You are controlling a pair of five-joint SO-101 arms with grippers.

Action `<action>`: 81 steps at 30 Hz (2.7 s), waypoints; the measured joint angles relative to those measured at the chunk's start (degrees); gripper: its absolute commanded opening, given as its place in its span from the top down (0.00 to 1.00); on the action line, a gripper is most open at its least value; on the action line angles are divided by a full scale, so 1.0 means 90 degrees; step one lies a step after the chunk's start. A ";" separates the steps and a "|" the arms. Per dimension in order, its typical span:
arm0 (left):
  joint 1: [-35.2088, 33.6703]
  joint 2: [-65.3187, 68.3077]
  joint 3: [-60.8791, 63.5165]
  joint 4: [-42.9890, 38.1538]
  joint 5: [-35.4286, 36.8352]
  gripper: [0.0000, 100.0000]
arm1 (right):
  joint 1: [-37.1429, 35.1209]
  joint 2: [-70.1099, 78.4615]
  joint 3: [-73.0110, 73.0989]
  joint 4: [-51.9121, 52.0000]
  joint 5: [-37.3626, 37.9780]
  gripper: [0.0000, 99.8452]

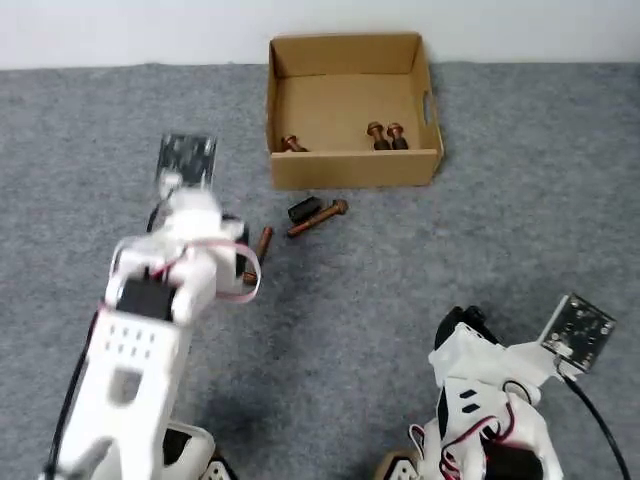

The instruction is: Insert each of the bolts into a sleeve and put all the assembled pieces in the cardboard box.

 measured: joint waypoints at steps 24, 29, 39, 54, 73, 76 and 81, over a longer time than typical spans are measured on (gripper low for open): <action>0.0938 0.8322 -0.8527 0.3409 -0.4044 0.86 | 0.0000 0.0000 0.0000 0.0000 0.0000 0.99; 0.0967 0.9944 -1.0862 0.4278 -0.4474 0.86 | 0.0000 0.0000 0.0000 0.0000 0.0000 0.99; 0.0977 1.1966 -1.3402 0.4650 -0.4640 0.86 | 0.0000 0.0000 0.0000 0.0000 0.0000 0.99; 0.0977 1.2200 -1.3372 0.4249 -0.4640 0.86 | 0.0000 0.0000 0.0000 0.0000 0.0000 0.99; 0.1074 1.2249 -1.3060 0.4591 -0.4718 0.96 | 0.0000 0.0000 0.0039 0.0000 0.0000 0.99; 0.1114 1.2249 -1.3050 0.4689 -0.4718 0.99 | 0.0000 0.0000 0.0039 0.0000 0.0000 0.99; 0.1123 1.2249 -1.3031 0.4698 -0.4708 0.99 | 0.0000 0.0000 0.0039 0.0000 0.0000 0.99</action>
